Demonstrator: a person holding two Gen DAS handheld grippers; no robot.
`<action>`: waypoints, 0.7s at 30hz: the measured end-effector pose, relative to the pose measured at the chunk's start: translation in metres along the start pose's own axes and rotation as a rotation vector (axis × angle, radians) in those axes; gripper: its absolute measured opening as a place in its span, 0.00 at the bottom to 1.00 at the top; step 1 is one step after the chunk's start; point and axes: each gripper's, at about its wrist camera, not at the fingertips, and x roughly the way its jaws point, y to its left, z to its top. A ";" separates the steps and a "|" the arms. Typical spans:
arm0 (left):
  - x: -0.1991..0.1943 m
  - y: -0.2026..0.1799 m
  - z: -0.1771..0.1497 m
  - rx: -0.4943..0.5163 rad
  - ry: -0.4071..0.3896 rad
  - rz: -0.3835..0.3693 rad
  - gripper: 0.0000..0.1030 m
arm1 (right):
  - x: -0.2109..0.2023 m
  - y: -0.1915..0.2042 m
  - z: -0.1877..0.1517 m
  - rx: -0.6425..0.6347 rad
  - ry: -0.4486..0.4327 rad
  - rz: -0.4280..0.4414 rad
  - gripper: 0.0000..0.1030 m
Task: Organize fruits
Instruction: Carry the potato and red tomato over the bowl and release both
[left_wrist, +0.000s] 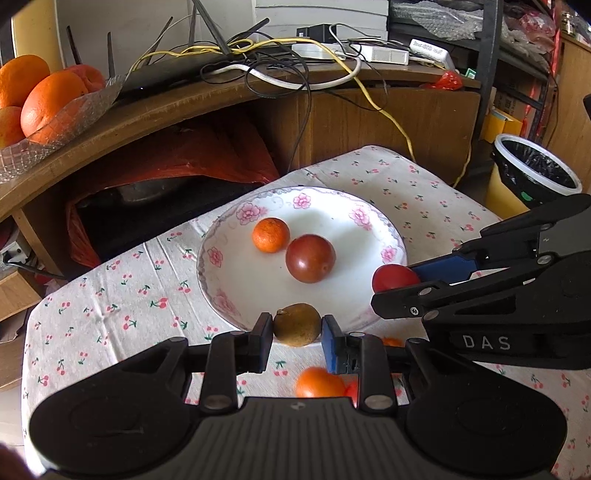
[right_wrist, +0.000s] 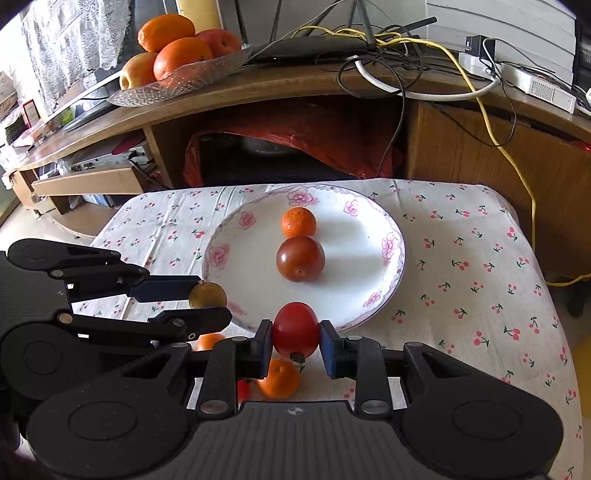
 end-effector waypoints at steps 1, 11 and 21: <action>0.001 0.001 0.001 -0.004 -0.002 0.000 0.35 | 0.002 -0.001 0.001 0.002 -0.001 -0.003 0.23; 0.011 0.002 0.004 -0.016 -0.002 0.009 0.34 | 0.010 -0.006 0.006 0.009 -0.021 -0.012 0.24; 0.019 0.002 0.003 -0.011 0.011 0.031 0.34 | 0.020 -0.008 0.008 -0.009 -0.024 -0.014 0.24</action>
